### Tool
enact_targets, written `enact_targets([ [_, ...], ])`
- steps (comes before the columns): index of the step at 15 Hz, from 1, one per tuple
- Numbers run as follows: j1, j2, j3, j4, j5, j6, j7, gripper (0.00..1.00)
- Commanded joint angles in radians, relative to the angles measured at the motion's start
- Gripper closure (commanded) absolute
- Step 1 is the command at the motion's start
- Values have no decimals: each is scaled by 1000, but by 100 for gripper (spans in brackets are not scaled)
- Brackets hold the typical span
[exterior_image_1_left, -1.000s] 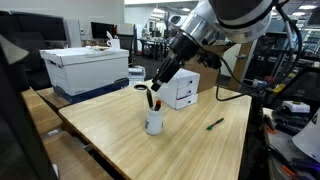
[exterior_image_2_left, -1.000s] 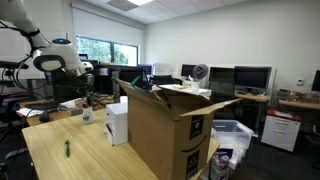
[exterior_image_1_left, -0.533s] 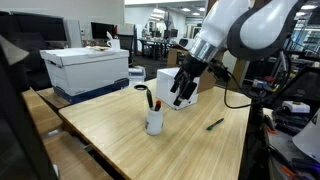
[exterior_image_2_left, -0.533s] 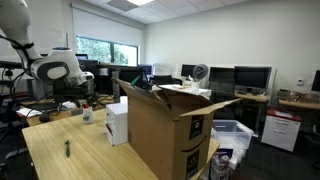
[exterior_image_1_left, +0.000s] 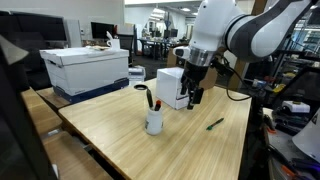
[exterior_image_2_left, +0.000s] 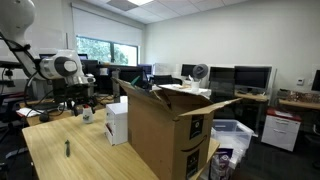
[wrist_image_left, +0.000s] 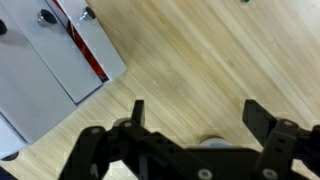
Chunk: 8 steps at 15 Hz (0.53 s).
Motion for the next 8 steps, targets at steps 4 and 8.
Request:
enact_targets([
  [4,-305,-61,392,37,17,-273,-19,0],
  [8,-416,-56,498,38,13,-313,-40,0],
])
